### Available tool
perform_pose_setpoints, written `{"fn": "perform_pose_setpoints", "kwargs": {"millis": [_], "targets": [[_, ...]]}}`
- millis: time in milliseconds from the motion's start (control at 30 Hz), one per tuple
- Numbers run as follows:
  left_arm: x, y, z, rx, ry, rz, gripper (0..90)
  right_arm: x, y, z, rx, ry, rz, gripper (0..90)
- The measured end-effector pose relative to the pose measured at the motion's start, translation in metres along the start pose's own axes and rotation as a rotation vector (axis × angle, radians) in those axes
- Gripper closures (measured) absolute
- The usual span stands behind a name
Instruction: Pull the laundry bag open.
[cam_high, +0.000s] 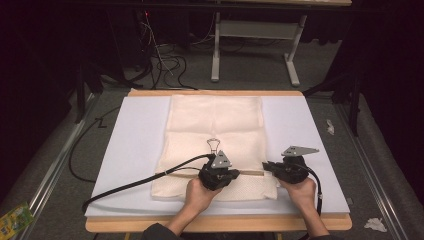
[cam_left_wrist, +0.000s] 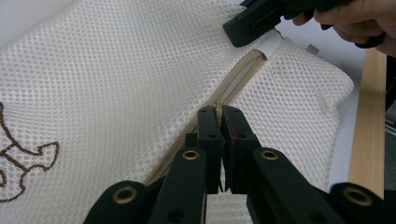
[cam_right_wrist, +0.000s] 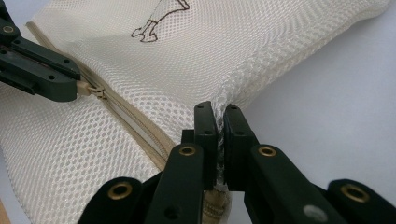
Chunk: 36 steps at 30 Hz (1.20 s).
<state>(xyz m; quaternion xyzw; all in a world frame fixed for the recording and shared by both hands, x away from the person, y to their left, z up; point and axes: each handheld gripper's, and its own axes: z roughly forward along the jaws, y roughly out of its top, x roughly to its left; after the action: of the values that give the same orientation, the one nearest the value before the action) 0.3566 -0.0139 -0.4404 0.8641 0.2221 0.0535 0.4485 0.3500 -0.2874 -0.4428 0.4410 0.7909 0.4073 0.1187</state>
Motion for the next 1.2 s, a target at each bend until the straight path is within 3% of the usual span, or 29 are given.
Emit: {"fn": "perform_pose_setpoints", "kwargs": {"millis": [200, 1200], "targets": [[0.004, -0.003, -0.005, -0.001, 0.018, -0.004, 86.9, -0.001, 0.000, 0.001, 0.004, -0.003, 0.000, 87.8], [0.009, -0.011, -0.022, -0.018, 0.026, -0.019, 87.0, -0.004, -0.005, 0.002, 0.003, -0.001, 0.011, 87.7]]}}
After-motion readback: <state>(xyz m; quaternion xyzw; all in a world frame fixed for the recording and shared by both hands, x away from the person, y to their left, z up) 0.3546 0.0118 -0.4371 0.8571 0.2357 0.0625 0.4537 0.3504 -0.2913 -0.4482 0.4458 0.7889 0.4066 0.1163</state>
